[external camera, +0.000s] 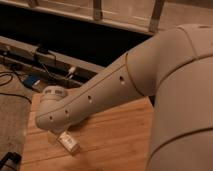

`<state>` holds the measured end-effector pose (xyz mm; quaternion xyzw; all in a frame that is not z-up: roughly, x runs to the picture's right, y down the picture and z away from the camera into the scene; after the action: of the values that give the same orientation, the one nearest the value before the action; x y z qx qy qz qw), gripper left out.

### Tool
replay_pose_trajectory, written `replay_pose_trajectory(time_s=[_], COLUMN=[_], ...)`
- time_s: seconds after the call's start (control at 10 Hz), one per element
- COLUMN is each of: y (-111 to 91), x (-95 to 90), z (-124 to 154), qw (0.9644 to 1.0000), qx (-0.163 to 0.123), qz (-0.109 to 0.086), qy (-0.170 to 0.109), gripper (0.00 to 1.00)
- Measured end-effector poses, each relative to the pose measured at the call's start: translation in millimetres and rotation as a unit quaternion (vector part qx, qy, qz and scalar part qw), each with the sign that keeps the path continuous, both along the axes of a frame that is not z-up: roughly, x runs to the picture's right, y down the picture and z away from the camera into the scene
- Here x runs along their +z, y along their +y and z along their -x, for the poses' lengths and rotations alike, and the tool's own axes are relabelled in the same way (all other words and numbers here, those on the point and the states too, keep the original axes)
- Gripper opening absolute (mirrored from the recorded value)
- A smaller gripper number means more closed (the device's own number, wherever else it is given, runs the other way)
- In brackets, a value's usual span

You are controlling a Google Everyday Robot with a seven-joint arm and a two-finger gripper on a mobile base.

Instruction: Place the bottle in the ceramic bowl

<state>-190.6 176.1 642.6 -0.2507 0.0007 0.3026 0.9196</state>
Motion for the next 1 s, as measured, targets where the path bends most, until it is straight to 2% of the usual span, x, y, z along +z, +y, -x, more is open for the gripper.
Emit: replay_pose_trajectory(time_s=[0.3,0.7,1.0], y=[-0.2,11.8,28.3], x=[2.7,7.1,12.6], z=[2.3,15.0,11.8], qw=[1.0,0.9996,0.9992], qx=[-0.009,-0.026,-0.025], qz=[-0.002,0.009,0.016], qy=[0.0,-0.003,0.024], gripper=[0.8,0.8,0.8])
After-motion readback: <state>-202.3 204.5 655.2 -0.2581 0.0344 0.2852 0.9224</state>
